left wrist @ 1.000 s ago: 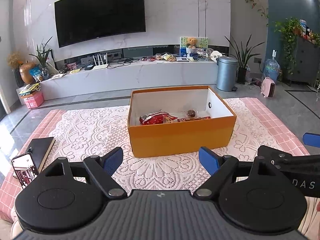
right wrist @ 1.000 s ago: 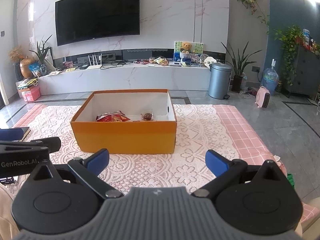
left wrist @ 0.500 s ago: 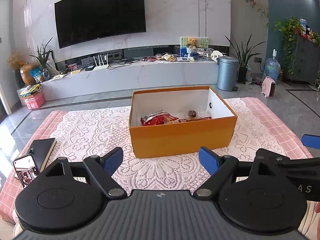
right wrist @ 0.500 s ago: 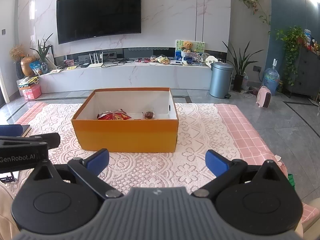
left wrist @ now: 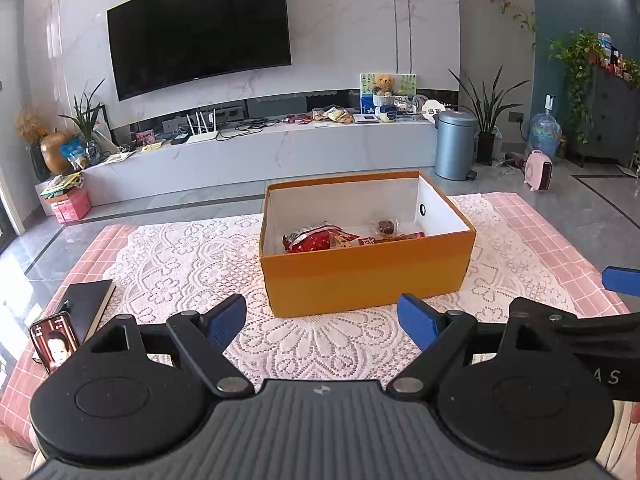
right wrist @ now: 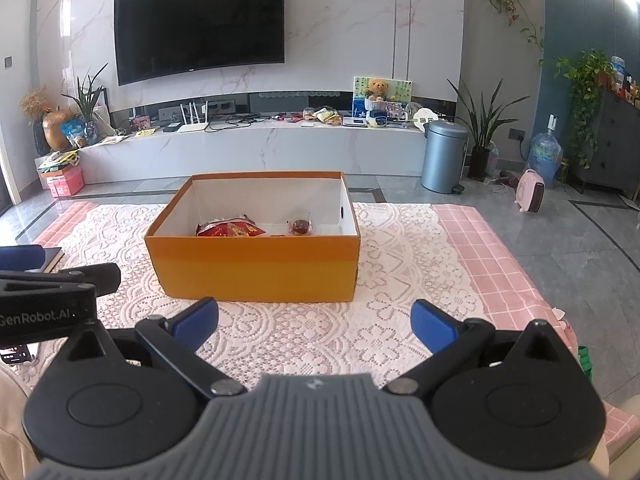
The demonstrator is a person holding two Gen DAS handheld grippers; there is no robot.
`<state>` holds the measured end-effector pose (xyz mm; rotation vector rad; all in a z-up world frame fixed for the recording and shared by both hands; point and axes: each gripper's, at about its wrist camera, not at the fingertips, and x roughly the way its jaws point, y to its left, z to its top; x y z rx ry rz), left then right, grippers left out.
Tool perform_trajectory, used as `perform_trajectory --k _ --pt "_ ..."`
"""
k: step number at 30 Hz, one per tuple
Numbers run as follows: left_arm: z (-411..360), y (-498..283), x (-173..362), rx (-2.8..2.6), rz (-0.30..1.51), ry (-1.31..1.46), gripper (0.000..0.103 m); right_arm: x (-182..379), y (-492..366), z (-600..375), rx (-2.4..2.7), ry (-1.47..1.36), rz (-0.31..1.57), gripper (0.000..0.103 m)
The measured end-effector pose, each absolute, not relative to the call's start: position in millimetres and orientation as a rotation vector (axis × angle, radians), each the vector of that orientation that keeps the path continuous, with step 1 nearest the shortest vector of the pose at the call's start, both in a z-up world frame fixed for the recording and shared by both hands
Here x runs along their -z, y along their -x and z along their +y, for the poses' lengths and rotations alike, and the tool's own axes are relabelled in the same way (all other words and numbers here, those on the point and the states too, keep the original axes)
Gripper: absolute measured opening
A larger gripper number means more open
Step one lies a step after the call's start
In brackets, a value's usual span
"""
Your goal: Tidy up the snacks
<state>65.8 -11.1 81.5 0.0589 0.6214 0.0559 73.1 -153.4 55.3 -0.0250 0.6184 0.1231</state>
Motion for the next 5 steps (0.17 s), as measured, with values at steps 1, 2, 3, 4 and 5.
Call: perform_trajectory --k 1,2,3,4,5 --pt "-11.6 -65.9 -81.8 -0.056 0.621 -0.061 0.100 -55.3 -73.0 -152.9 -0.124 0.027 0.618 0.099" --pt "-11.5 -66.0 -81.9 -0.058 0.619 -0.064 0.100 -55.1 -72.7 -152.5 -0.124 0.028 0.618 0.099" --pt "-11.2 -66.1 -82.2 -0.059 0.618 -0.066 0.100 -54.9 -72.3 -152.7 -0.125 0.028 0.618 0.099" --pt "-11.0 -66.0 -82.4 -0.061 0.616 -0.066 0.100 -55.2 -72.7 -152.1 -0.126 0.029 0.619 0.099" --pt "-10.7 -65.9 -82.6 -0.063 0.614 -0.065 0.100 -54.8 -72.6 -152.4 -0.126 0.029 0.620 0.099"
